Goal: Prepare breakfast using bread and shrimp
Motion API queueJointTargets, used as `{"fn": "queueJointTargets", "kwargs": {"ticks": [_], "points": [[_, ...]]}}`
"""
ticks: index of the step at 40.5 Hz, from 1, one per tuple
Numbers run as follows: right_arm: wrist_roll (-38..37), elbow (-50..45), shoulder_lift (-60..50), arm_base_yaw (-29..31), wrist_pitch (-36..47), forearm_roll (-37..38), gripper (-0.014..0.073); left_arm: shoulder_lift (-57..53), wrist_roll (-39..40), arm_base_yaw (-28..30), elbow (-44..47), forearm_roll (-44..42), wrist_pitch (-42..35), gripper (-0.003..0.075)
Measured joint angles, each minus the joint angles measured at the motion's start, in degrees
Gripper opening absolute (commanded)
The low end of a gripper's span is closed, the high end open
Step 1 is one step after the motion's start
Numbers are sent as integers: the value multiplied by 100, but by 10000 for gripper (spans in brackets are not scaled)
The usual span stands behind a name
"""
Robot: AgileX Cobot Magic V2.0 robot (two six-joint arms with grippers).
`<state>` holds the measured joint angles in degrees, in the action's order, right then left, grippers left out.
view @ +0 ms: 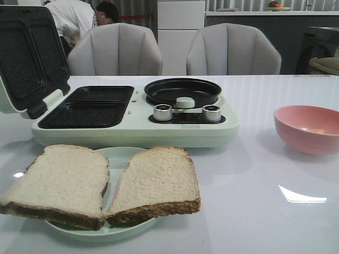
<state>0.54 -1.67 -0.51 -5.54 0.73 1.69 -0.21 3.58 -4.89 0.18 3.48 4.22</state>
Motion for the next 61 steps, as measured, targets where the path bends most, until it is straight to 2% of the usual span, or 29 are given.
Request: {"fn": "queueJointTargets", "kwargs": {"ticks": [35, 41, 50, 53, 61], "points": [[0, 0, 0, 0, 0, 0, -33, 0, 0, 0, 0, 0, -41, 32], [0, 0, 0, 0, 0, 0, -33, 0, 0, 0, 0, 0, -422, 32], [0, 0, 0, 0, 0, 0, -33, 0, 0, 0, 0, 0, -1710, 32], [0, 0, 0, 0, 0, 0, -33, 0, 0, 0, -81, 0, -1618, 32], [0, 0, 0, 0, 0, 0, -33, 381, 0, 0, -1009, 0, -422, 32]]}}
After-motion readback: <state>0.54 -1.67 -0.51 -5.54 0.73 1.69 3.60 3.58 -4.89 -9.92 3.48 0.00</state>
